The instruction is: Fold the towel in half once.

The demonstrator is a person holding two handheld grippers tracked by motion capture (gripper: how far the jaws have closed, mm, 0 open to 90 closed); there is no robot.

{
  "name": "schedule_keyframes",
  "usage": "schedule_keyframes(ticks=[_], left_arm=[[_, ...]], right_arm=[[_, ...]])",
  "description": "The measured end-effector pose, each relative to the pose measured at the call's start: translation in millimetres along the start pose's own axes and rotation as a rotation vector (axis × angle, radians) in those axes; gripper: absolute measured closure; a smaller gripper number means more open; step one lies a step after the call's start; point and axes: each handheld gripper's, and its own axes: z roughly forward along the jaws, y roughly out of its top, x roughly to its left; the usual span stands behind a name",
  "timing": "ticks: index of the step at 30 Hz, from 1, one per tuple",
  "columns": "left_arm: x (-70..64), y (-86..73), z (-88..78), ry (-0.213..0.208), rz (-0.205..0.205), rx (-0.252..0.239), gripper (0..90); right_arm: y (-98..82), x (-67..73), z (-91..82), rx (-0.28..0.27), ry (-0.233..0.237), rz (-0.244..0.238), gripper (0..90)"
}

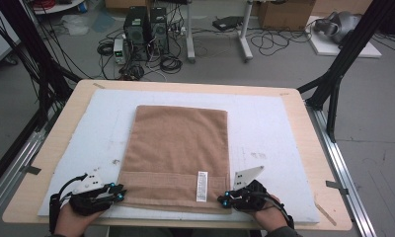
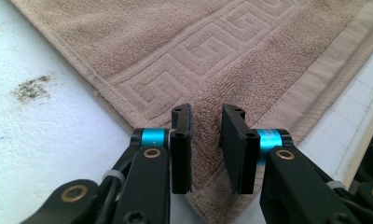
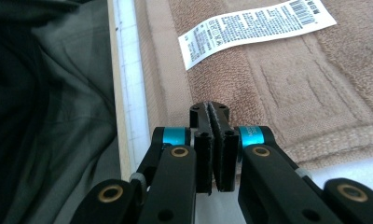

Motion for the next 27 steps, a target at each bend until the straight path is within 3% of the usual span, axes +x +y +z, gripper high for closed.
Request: schedule_keyframes(ticks=[3, 5, 12, 18, 21, 27], left_arm=[[-0.5, 1.2, -0.3, 0.002, -0.001, -0.005, 77.3], [0.0, 3.5, -0.9, 0.001, -0.008, -0.017, 75.4], [6.4, 24.5, 2.3, -0.006, -0.021, -0.062, 57.6], [14.3, 42.7, 10.5, -0.032, -0.032, -0.102, 43.8], [19.0, 49.8, 14.3, -0.034, -0.049, -0.123, 39.3], [30.0, 61.2, 19.2, -0.024, -0.070, -0.147, 34.1]], right_arm=[[0.6, -1.7, -0.6, -0.005, 0.008, 0.010, 88.0], [1.7, -2.5, -1.5, -0.028, 0.002, 0.022, 82.8], [10.0, -15.8, -6.5, -0.084, -0.047, 0.055, 71.5], [19.8, -35.2, -15.3, -0.128, -0.123, 0.090, 55.2], [25.9, -45.3, -17.9, -0.146, -0.152, 0.115, 45.5], [39.7, -60.8, -25.1, -0.158, -0.194, 0.123, 36.8]])
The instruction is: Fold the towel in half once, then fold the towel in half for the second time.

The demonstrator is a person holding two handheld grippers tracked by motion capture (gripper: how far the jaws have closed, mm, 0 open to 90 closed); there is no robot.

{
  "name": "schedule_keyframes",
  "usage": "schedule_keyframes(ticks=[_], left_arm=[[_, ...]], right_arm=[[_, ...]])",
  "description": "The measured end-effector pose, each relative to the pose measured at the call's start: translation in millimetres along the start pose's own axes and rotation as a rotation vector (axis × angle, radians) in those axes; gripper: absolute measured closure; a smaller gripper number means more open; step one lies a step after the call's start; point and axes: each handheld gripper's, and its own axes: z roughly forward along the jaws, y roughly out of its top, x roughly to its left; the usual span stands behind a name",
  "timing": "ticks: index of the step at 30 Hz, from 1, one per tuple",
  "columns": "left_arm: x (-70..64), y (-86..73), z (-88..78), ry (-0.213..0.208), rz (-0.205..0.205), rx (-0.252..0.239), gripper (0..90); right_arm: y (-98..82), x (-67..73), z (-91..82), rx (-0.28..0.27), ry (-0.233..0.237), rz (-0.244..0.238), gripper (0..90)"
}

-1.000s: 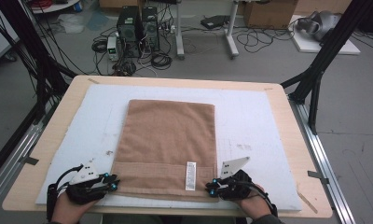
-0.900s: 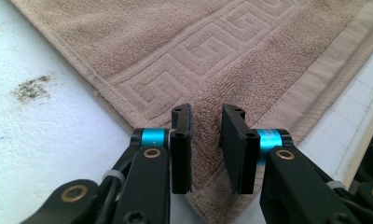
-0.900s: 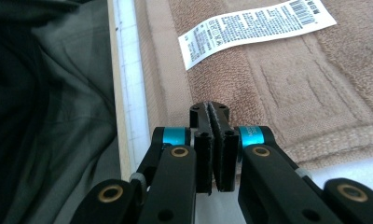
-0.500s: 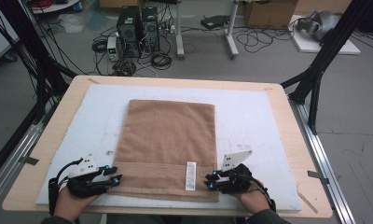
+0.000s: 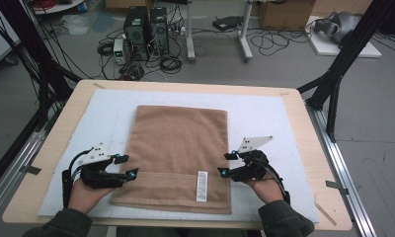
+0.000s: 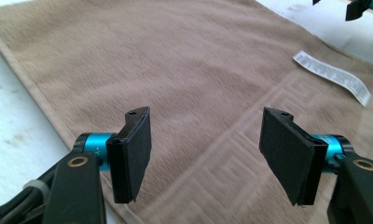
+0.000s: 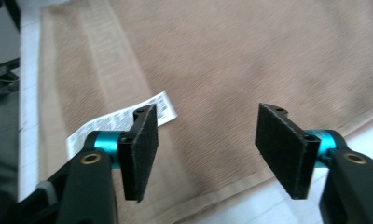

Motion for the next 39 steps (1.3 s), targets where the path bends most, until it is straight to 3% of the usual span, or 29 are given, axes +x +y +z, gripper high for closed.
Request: schedule_keyframes(ticks=[7, 14, 20, 27, 29, 33, 39], left_arm=[[12.0, 11.7, 4.2, 0.024, -0.005, -0.011, 33.9], [31.4, 28.8, 14.3, 0.066, -0.009, 0.011, 34.6], [50.2, 48.8, 22.2, 0.090, -0.012, 0.020, 35.2], [76.2, 60.0, 34.3, 0.122, -0.064, 0.014, 37.4], [85.0, 60.4, 39.2, 0.144, -0.078, 0.003, 38.2], [102.1, 54.7, 53.9, 0.193, -0.104, 0.052, 39.1], [118.0, 40.5, 74.9, 0.229, -0.150, 0.123, 40.0]], right_arm=[[11.7, -11.0, 0.5, -0.003, -0.028, -0.014, 35.8], [12.5, -25.5, 14.1, 0.053, -0.038, 0.005, 35.2], [25.2, -44.6, 14.4, 0.036, -0.062, 0.028, 35.3], [45.3, -71.6, 20.7, 0.052, -0.107, 0.038, 35.6], [45.6, -82.3, 24.8, 0.042, -0.119, 0.068, 34.9], [43.8, -97.1, 35.9, 0.057, -0.171, 0.087, 36.0], [33.2, -113.6, 54.2, 0.098, -0.218, 0.128, 37.4]])
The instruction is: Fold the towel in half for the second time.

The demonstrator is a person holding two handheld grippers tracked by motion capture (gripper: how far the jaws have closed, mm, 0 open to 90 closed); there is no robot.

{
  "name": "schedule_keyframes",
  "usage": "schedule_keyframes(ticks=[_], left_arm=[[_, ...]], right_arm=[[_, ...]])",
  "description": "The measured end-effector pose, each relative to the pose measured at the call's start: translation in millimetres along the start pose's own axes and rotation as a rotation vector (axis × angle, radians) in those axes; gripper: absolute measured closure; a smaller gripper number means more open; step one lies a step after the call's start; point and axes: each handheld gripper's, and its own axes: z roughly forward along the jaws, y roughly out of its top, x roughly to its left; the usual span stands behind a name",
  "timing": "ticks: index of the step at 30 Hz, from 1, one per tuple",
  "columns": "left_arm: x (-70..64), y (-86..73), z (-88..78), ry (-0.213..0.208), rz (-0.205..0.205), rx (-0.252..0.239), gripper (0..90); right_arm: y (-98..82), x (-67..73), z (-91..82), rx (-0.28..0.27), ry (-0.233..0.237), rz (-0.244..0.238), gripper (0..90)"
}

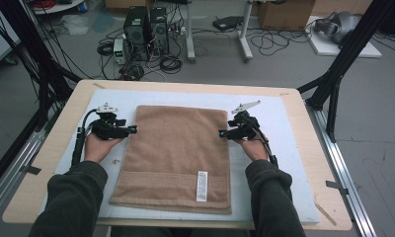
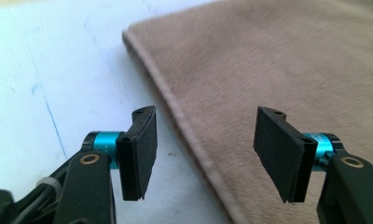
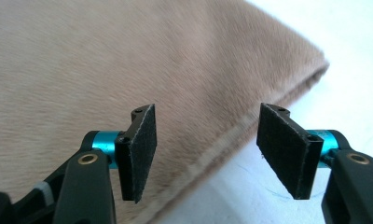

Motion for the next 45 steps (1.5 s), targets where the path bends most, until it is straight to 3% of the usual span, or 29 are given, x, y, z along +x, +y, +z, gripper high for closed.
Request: schedule_keyframes(ticks=[4, 6, 7, 10, 13, 16, 18, 20, 25, 30, 34, 36, 38, 41, 45], left_arm=[[1.5, -4.6, 11.5, 0.007, -0.030, 0.028, 40.4], [0.9, -7.2, 17.0, 0.009, -0.009, 0.065, 42.1], [-1.0, -7.6, 17.4, 0.019, -0.001, 0.059, 42.2], [-3.2, -6.7, 17.5, 0.031, 0.006, 0.067, 47.5], [-5.3, -6.3, 17.2, 0.023, -0.001, 0.072, 55.5], [-5.0, -6.3, 16.7, -0.002, -0.012, 0.073, 63.3], [-5.0, -6.6, 17.1, -0.044, -0.022, 0.072, 72.1], [-5.2, -6.4, 17.1, -0.055, -0.019, 0.075, 79.1], [-3.1, -4.7, 11.7, -0.074, -0.037, 0.056, 82.9], [-3.5, 1.9, -7.4, -0.108, -0.054, -0.013, 83.3], [-7.6, 6.0, -31.9, -0.145, -0.019, -0.056, 83.3], [-13.0, 4.5, -45.7, -0.161, 0.025, -0.073, 83.3], [-18.2, -0.7, -57.9, -0.180, 0.048, -0.087, 83.3], [-26.4, -13.7, -71.3, -0.199, 0.080, -0.069, 83.2], [-38.6, -42.0, -84.2, -0.229, 0.106, -0.062, 83.1]], right_arm=[[-5.8, -6.2, 9.8, 0.034, -0.021, 0.038, 37.4], [-7.7, -7.7, 14.1, 0.037, -0.012, 0.051, 39.4], [-8.4, -7.4, 16.1, 0.040, 0.003, 0.052, 40.5], [-8.0, -5.1, 17.2, 0.035, 0.015, 0.042, 49.8], [-7.8, -3.6, 17.4, 0.033, 0.063, 0.033, 66.1], [-9.4, -4.9, 18.6, 0.023, 0.119, 0.074, 75.1], [-9.9, -6.2, 18.8, 0.018, 0.134, 0.086, 79.2], [-8.8, -5.1, 18.4, 0.024, 0.136, 0.078, 80.4], [-4.1, -3.4, 12.1, 0.018, 0.115, 0.060, 82.2], [5.6, 0.0, -6.4, -0.019, 0.118, 0.034, 82.5], [13.2, 6.4, -30.7, -0.065, 0.141, 0.003, 82.5], [15.1, 13.2, -44.7, -0.072, 0.164, -0.038, 82.4], [13.9, 23.7, -58.6, -0.064, 0.185, -0.076, 82.3], [8.1, 40.9, -71.4, -0.029, 0.225, -0.111, 82.1], [-12.5, 62.9, -73.8, 0.013, 0.256, -0.136, 82.0]])
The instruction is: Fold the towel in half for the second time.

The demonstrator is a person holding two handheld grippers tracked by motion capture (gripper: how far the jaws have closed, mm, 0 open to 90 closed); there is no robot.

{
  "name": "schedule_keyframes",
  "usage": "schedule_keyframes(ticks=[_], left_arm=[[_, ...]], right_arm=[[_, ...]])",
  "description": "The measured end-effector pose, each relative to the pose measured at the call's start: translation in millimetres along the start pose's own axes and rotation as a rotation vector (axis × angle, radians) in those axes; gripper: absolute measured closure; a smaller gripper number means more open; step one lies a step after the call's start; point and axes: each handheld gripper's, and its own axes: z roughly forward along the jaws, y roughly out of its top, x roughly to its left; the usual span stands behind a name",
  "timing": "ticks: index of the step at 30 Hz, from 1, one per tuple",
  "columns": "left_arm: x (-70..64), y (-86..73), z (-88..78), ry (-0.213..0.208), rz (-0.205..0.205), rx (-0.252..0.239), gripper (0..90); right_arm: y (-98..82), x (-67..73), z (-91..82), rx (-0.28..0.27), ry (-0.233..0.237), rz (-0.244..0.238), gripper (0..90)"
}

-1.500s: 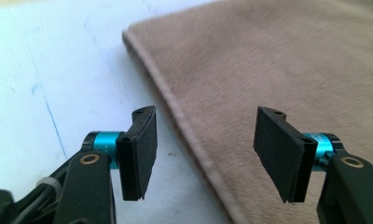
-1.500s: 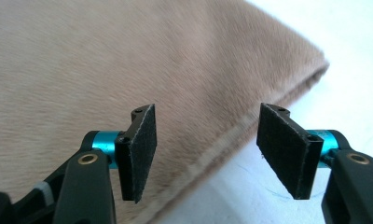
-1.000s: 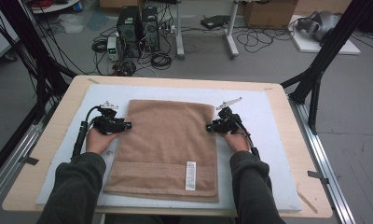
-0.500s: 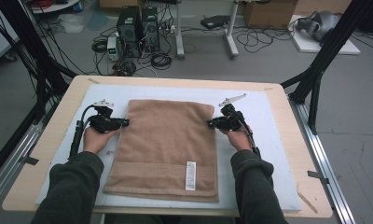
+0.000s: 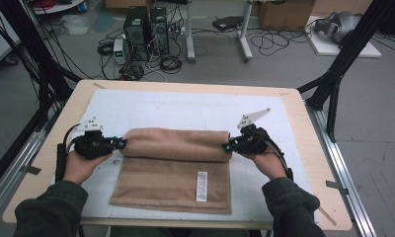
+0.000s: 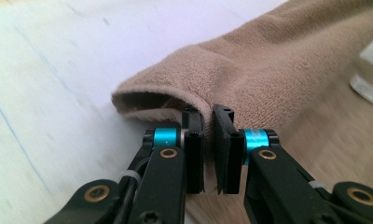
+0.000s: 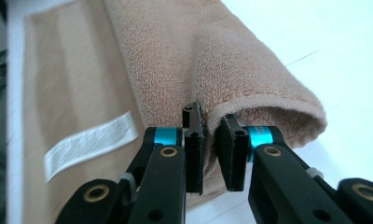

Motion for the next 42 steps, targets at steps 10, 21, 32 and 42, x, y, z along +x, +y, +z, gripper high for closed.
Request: schedule_keyframes(ticks=[10, 21, 32, 42], left_arm=[[-11.5, -35.0, -6.9, 0.031, 0.011, 0.062, 71.0], [-4.0, 9.0, -11.3, 0.065, 0.036, 0.032, 46.5], [29.2, 30.0, 55.1, 0.107, -0.051, 0.103, 40.2], [41.1, 18.5, 68.3, 0.023, -0.094, 0.202, 77.3]], right_arm=[[-48.2, 7.9, 20.8, -0.011, 0.043, 0.098, 68.2], [-26.4, -6.3, -10.1, -0.067, -0.066, 0.116, 40.8], [-5.0, -46.5, 36.7, 0.002, -0.072, 0.191, 36.5], [-11.5, -50.2, 52.6, 0.059, 0.111, 0.196, 80.0]])
